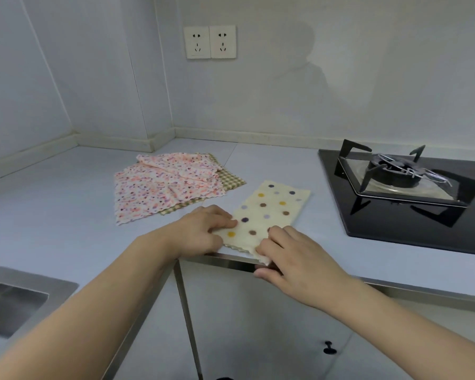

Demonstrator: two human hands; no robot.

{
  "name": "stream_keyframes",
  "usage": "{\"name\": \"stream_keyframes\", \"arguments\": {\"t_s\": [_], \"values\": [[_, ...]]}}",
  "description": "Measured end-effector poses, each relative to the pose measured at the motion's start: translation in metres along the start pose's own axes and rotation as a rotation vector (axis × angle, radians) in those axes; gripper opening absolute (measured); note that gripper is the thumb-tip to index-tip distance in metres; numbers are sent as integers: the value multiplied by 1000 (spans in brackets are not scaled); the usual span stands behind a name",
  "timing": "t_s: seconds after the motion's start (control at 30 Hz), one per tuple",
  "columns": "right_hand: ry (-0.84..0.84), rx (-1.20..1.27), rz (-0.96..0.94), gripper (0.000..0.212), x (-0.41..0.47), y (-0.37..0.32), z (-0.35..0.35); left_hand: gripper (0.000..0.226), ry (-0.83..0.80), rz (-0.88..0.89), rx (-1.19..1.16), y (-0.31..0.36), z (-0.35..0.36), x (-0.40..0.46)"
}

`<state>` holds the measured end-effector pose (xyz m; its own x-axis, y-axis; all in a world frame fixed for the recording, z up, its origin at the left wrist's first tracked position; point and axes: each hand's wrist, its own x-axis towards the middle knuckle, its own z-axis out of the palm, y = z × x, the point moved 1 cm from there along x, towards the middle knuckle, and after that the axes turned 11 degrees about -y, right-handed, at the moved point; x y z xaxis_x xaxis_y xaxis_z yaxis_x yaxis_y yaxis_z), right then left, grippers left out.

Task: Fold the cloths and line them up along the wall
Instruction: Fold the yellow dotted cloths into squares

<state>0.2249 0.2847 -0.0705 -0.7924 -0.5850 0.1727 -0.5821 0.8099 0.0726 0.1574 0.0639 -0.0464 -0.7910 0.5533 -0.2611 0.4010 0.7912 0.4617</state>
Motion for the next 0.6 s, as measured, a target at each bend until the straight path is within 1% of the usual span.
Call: {"name": "stream_keyframes", "arguments": {"t_s": [0.1,0.17,0.2,0.27,0.33,0.4,0.47,0.5,0.6], "values": [[101,-27,-7,25,-5,-9,-5,77,-25,-3,140,5,6,-20],[118,-21,-17,25,-7,-12,-7,76,-17,-1,219,5,10,-28],[106,15,-12,26,-8,-13,-10,72,-7,0,244,5,12,-30],[51,186,21,25,-11,-11,-20,55,55,17,254,6,11,-34],[-26,471,64,20,-15,-8,-28,32,136,52,110,9,7,-37],[16,675,110,17,-15,-3,-35,20,185,75,-142,14,1,-39],[94,755,161,17,-10,6,-39,18,187,94,-407,19,-4,-36],[130,780,207,17,-6,13,-41,18,189,91,-496,22,-6,-31],[183,837,352,18,12,43,-43,24,256,28,-576,30,-16,-5]]}}
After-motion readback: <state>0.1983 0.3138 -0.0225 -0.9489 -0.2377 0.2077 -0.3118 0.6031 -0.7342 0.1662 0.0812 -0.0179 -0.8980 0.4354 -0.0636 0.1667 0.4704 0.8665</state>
